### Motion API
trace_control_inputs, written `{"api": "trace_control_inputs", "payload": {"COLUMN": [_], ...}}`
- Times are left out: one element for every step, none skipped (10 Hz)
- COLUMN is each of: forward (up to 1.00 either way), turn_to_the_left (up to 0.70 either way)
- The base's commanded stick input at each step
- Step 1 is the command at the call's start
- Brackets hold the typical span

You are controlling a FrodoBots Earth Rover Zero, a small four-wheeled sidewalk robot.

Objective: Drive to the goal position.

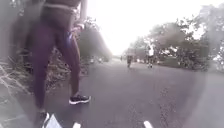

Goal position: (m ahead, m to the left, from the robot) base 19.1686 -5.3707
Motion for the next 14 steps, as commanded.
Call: {"api": "trace_control_inputs", "payload": {"forward": [0.00, 0.00, 0.00, 0.00, 0.00, 0.00, 0.00, 0.00, 0.00, 0.00, 0.00, 0.00, 0.03, 0.05], "turn_to_the_left": [-0.70, -0.70, -0.70, 0.00, 0.00, 0.00, 0.00, 0.00, 0.00, 0.00, 0.00, 0.00, 0.00, 0.00]}}
